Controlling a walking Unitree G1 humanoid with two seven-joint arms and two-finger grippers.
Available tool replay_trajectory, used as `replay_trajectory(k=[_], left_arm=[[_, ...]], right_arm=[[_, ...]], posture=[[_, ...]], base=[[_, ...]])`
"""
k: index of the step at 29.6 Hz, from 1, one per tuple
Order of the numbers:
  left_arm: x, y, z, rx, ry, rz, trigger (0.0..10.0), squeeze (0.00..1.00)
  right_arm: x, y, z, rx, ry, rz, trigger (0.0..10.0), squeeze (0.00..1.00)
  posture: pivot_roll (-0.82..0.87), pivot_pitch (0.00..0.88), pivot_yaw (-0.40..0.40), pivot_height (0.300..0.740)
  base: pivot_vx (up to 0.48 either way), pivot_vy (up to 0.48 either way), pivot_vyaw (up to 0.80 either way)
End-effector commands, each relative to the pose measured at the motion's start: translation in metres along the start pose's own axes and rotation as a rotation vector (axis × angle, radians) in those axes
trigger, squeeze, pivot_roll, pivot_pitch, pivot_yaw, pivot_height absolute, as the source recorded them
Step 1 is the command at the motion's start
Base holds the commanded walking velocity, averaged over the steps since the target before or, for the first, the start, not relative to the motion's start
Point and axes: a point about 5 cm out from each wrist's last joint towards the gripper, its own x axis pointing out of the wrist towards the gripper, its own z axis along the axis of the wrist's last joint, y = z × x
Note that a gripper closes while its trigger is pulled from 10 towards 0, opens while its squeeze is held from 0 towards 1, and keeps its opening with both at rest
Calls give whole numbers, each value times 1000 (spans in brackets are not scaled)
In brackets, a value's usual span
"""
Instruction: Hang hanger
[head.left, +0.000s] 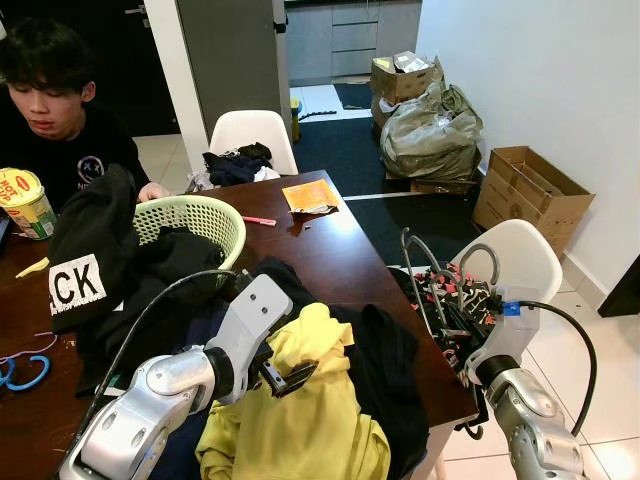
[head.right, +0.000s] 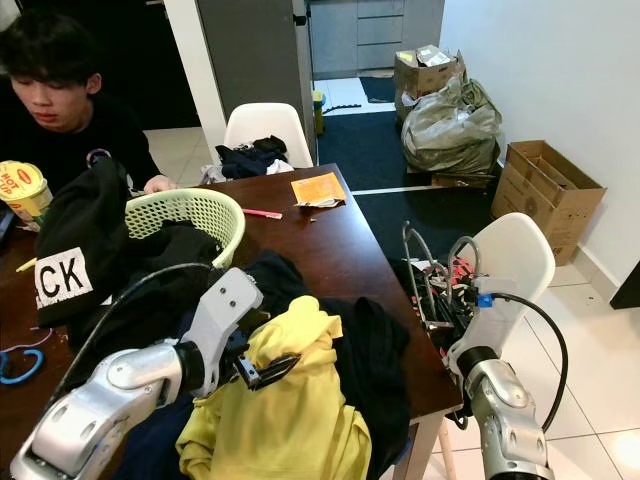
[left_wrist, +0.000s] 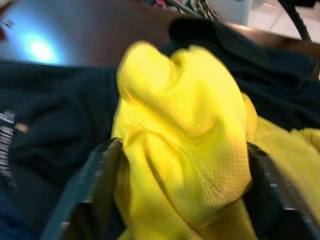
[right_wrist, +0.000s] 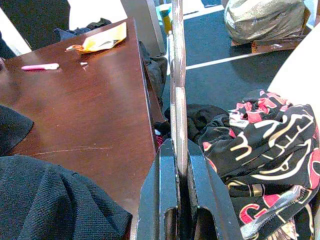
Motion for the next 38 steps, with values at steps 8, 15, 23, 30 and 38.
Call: replay_trajectory(k=[8,15,23,30,38], left_arm=[[3,-5,-5,-27,7,-40,0,0],[3,-6,6,-20,-56,-61,0,0],[-35,65,100,103,-459,197,0,0],[-135,169,192,295,-729,823,0,0],[-213,221,207,330,-718,1255,0,0]], right_arm=[[1,5,-3,11,5,18,10000,0],[1,5,-3,13,2,16,10000,0],[3,7,-3,17,0,19,10000,0],[4,8,-3,19,1,20,10000,0],[4,7,-2,17,0,18,10000,0]], posture=[[6,8,44,740],[5,12,47,740],[12,6,41,740],[19,0,35,740],[12,6,40,740]], base=[[0,0,0],[0,0,0],[0,0,0],[0,0,0],[0,0,0]])
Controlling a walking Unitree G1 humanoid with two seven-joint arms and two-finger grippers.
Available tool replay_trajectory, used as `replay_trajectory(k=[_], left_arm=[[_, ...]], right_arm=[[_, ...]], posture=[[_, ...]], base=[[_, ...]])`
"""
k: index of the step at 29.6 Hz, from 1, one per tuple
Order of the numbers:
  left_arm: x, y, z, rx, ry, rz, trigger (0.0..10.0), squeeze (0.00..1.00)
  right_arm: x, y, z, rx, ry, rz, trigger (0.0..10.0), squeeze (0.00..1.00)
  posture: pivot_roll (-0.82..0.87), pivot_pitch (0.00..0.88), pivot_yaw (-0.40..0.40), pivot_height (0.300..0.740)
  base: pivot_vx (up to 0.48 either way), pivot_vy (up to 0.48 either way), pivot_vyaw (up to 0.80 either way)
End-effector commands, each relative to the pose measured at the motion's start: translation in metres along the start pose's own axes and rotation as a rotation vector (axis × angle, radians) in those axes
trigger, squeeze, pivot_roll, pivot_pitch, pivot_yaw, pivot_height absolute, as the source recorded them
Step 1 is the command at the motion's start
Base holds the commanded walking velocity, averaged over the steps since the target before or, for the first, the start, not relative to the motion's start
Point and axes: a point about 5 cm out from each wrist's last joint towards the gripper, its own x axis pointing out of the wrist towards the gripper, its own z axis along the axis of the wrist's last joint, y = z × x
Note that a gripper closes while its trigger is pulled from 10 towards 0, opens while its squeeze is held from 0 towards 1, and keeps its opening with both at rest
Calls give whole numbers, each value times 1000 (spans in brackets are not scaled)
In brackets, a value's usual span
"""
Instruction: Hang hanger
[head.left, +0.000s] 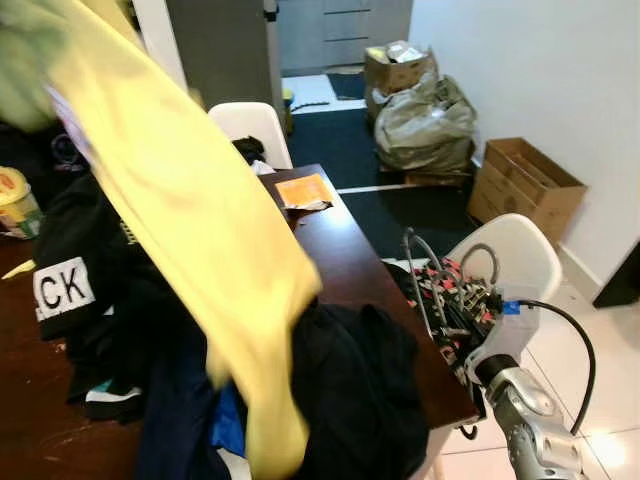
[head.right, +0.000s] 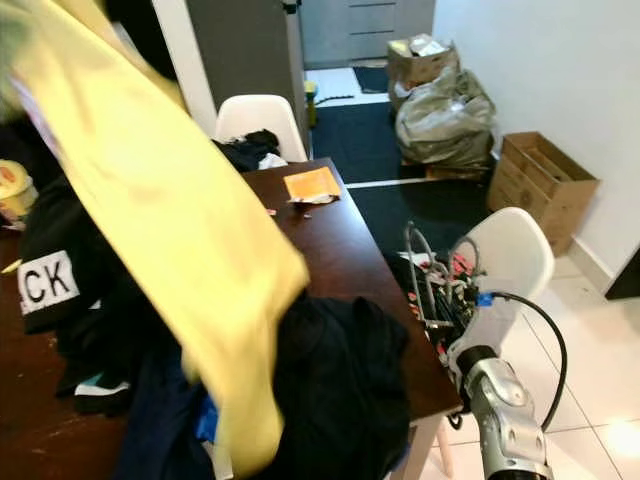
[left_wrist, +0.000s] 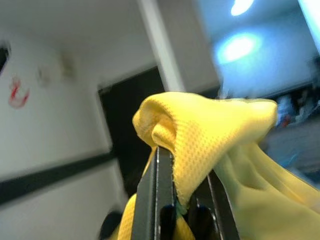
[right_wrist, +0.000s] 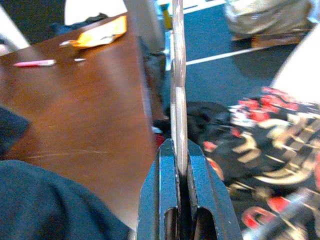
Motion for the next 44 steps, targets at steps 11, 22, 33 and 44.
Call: replay_trajectory(k=[11,22,33,44], left_arm=[[-48,-44,-109,-45,370,-126,0,0],[-82,-94,-153,-46,549,-329,10000,0],[-152,-67,-215,739,901,-517,10000,0],[-195,-29,-237,969,1107,-650,10000,0]], right_arm=[[-4,3,-1,-1,4,14,10000,0],[-5,2,-1,-4,7,15,10000,0],[-5,4,-2,2,7,16,10000,0],[-6,5,-1,13,1,16,10000,0]], posture=[[-5,28,33,740],[-6,28,33,740],[-6,26,36,740],[-5,33,49,740]], base=[[0,0,0],[0,0,0],[0,0,0],[0,0,0]])
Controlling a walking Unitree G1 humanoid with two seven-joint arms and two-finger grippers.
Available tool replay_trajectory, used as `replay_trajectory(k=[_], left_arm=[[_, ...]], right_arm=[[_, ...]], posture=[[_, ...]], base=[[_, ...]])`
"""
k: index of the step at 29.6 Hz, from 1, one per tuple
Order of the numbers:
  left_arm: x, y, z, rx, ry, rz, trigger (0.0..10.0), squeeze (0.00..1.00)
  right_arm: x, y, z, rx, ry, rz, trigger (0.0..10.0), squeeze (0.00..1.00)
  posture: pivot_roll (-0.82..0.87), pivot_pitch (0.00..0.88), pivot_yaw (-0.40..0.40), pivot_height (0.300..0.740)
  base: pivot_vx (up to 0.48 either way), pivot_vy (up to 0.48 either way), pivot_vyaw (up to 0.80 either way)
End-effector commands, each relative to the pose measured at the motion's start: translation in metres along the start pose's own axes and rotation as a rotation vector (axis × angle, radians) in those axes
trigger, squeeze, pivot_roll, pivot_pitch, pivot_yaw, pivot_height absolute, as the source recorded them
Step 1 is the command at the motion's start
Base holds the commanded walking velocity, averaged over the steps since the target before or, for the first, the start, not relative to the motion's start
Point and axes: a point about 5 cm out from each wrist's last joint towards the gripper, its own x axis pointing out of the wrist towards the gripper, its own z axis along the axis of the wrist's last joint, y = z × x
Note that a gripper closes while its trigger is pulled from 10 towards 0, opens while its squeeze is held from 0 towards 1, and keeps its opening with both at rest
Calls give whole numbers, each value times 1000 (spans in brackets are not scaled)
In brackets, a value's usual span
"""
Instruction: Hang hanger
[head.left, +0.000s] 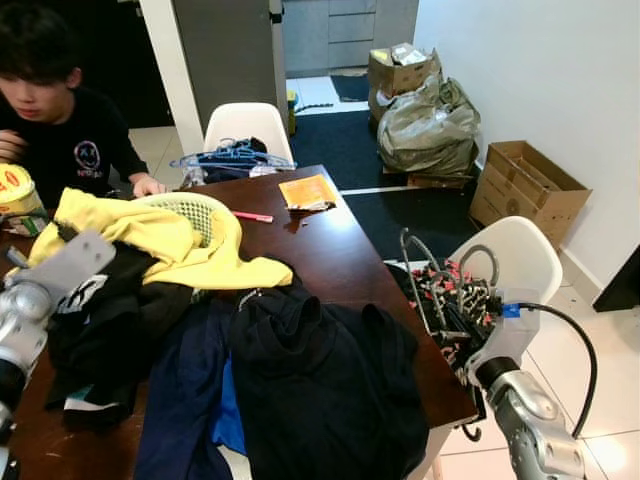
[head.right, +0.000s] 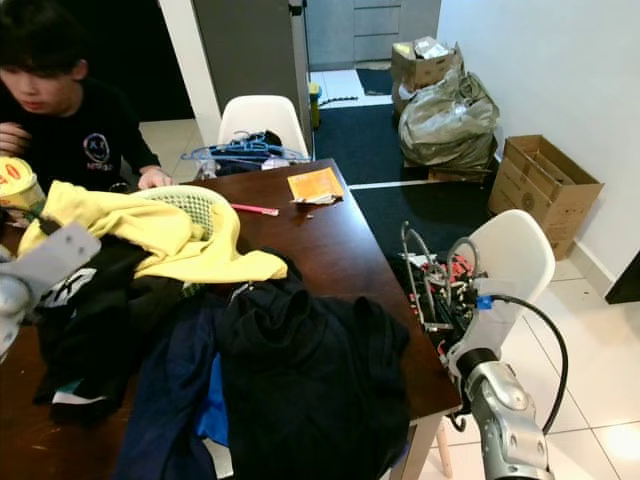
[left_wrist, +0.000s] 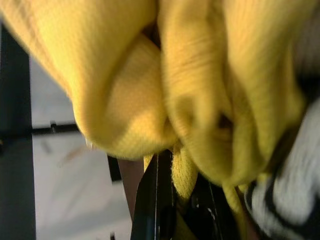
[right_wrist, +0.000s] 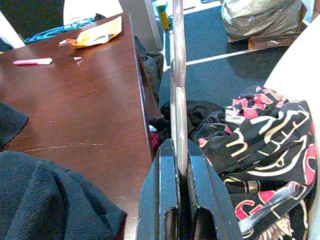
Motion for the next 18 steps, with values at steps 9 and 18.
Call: replay_trajectory(k=[9,18], left_arm=[[-25,-21,41,-36,-265,-475,10000,0],[-41,46,96,-133,-589,-97,10000,1000]], right_arm=[[-1,6,-1,30,1,16,10000,0],[0,7,-1,40,2,19,10000,0]], posture=[[-5,38,51,740],[2,42,51,740]], base=[[0,0,0],[0,0,0]])
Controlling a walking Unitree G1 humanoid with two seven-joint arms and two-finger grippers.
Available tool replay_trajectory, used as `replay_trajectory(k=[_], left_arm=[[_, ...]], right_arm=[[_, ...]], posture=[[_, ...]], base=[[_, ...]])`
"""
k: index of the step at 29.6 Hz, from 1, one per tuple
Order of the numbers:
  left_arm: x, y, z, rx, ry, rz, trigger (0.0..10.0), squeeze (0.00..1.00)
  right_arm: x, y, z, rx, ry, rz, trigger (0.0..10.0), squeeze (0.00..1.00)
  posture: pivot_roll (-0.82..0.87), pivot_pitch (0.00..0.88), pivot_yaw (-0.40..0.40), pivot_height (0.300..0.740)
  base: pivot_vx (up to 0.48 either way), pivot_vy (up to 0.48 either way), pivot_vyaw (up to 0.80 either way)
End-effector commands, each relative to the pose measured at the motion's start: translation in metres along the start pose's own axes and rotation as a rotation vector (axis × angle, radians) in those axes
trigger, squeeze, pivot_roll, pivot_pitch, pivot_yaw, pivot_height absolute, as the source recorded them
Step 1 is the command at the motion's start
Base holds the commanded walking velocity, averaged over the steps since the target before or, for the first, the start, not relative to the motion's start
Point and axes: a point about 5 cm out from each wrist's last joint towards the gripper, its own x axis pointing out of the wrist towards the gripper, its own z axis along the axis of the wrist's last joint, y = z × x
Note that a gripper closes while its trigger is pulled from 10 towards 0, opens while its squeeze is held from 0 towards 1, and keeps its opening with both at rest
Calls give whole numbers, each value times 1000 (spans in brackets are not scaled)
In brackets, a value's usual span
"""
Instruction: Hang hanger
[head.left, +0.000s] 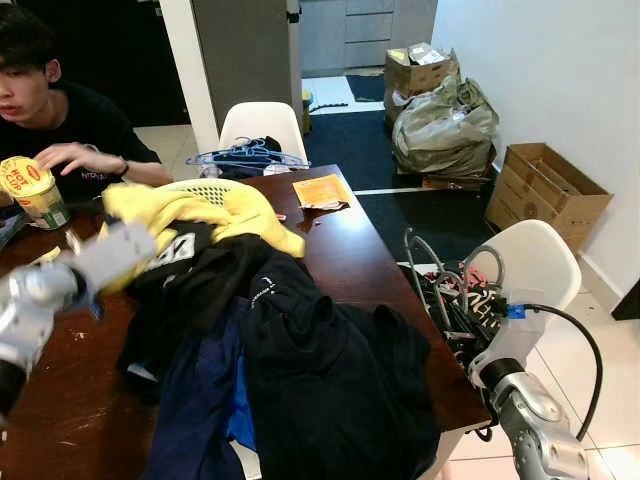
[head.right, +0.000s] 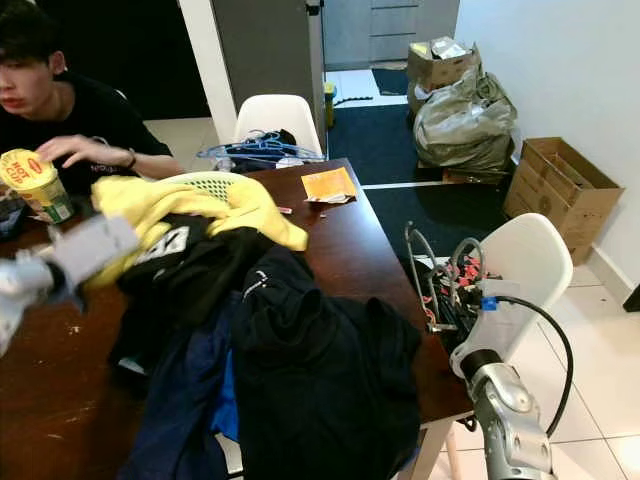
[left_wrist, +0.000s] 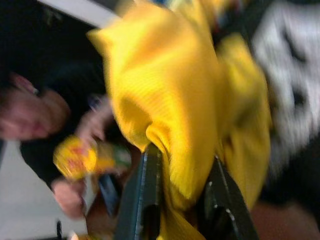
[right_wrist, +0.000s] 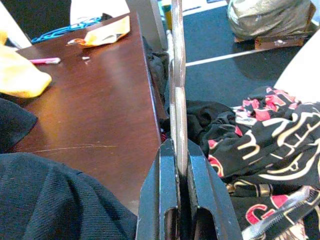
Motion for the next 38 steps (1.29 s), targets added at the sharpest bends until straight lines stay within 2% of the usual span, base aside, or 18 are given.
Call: replay_trajectory(k=[1,4,9,11,12,14,16,18,19,21,22,23,24,29,32,36,38], left_arm=[[-4,-3,1,-47,-15,-25,10000,1000],[-12,-10,16,-8,-95,-131,10000,1000],[-20,-9,16,54,-100,-189,10000,1000],[-19,-9,-5,163,-6,-187,10000,1000],[-19,-9,-5,163,-6,-187,10000,1000],[-20,-9,-26,284,80,-182,10000,1000],[-22,-7,-37,373,112,-173,10000,1000],[-23,-6,-39,394,119,-169,10000,1000],[-25,-5,-42,453,125,-181,10000,1000],[-25,-5,-42,453,125,-181,10000,1000],[-26,-6,-42,490,110,-212,10000,937],[-28,-8,-43,504,91,-239,10000,137],[-29,-10,-46,538,93,-267,10000,0],[-29,-11,-53,569,92,-284,10000,0],[-27,-19,-61,530,76,-310,10000,0],[-24,-27,-79,532,130,-314,10000,0],[-23,-27,-81,533,137,-308,10000,0]], right_arm=[[1,8,-3,37,5,25,10000,0],[1,8,-2,37,5,23,10000,0],[1,7,-2,37,6,23,10000,0],[0,7,-2,37,6,23,10000,0],[0,7,-2,37,6,23,10000,0],[0,7,-2,36,7,24,10000,0],[0,7,-2,35,8,24,10000,0],[0,7,-2,34,9,24,10000,0],[0,7,-2,34,9,24,10000,0],[0,7,-2,34,9,24,10000,0],[0,6,-2,34,10,24,10000,0],[0,6,-1,34,11,25,10000,0],[0,5,-1,33,11,24,10000,0],[0,4,0,30,10,24,10000,0],[-1,3,1,24,10,24,10000,0],[-4,0,4,9,10,20,10000,0],[-4,-1,5,7,10,19,10000,0]], posture=[[2,42,51,740],[1,45,52,740],[1,45,52,740],[2,46,54,740],[2,46,54,740],[2,46,54,740],[2,46,54,740],[-8,47,48,740],[-8,47,48,740],[-8,47,48,740],[-5,48,46,740],[-5,48,46,740],[-5,53,44,740],[-10,62,45,740],[-16,68,42,740],[-32,78,37,740],[-32,78,37,740]], base=[[0,0,0],[0,0,0],[0,0,0],[0,0,0],[0,0,0],[0,0,0],[0,0,0],[0,0,0],[0,0,0],[0,0,0],[0,0,0],[0,0,0],[0,0,0],[0,0,0],[0,0,0],[0,0,0],[0,0,0]])
